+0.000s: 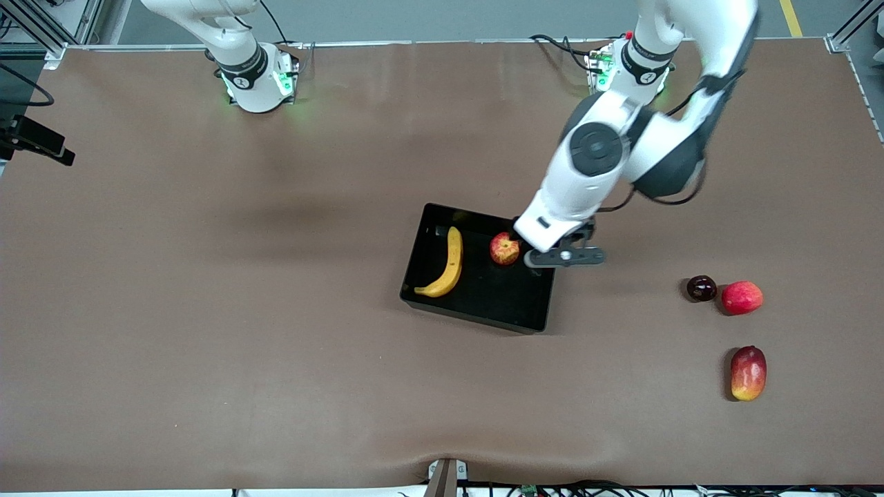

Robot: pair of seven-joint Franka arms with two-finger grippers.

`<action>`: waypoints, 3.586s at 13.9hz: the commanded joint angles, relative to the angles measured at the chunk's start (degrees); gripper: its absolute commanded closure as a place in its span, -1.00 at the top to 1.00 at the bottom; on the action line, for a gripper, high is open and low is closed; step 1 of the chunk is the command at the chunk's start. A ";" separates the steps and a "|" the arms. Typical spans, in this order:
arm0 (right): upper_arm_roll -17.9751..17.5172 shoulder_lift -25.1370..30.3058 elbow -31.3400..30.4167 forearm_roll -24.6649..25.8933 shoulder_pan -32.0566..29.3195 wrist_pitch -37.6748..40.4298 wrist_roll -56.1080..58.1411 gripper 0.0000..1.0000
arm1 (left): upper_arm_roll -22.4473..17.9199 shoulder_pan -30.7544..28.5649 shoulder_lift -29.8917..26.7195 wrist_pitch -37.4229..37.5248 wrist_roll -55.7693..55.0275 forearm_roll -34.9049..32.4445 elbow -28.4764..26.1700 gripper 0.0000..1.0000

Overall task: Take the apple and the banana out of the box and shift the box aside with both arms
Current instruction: 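Reach the left gripper over the red-yellow apple inside the black box, then grasp the red-yellow apple with the left gripper and lift it, then carry the apple out and set it beside the red apple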

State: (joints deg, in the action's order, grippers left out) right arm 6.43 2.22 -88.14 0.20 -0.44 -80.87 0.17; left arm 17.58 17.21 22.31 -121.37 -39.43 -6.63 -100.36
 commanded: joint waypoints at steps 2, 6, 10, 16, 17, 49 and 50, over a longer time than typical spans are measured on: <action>-0.63 -1.16 0.78 -0.03 -1.31 0.62 0.44 1.00 | -0.18 2.29 5.36 -5.79 -5.65 -1.37 -0.37 1.00; -0.63 -1.86 0.78 -0.03 -1.31 2.56 0.53 1.00 | -0.18 3.79 9.58 -8.26 -10.04 -3.73 -0.46 1.00; -0.71 -3.53 1.39 0.94 -1.31 2.20 0.36 1.00 | -0.18 3.70 12.66 -12.04 -11.72 -5.94 -2.30 1.00; -0.71 -4.06 1.39 1.12 -1.58 1.59 0.44 1.00 | 0.09 3.79 13.29 -11.96 -12.60 -5.77 -2.65 -0.79; -0.71 -4.24 1.39 0.94 -1.75 1.59 0.53 1.00 | 0.09 3.88 12.76 -11.70 -12.60 -5.85 -2.39 -1.00; -0.98 -4.68 0.34 0.68 -3.42 2.29 -1.14 1.00 | -0.53 -26.62 15.40 -10.90 24.84 -18.86 1.21 1.00; -0.89 -4.68 0.34 0.68 -3.42 2.29 -1.14 1.00 | -0.09 -26.53 13.83 -10.47 24.15 -18.43 1.39 1.00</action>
State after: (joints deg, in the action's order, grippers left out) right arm 6.16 -2.50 -88.18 0.25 -3.24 -79.10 -0.38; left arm 16.81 -9.05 38.11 -131.91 -14.29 -24.02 -99.25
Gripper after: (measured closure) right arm 0.000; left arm 0.203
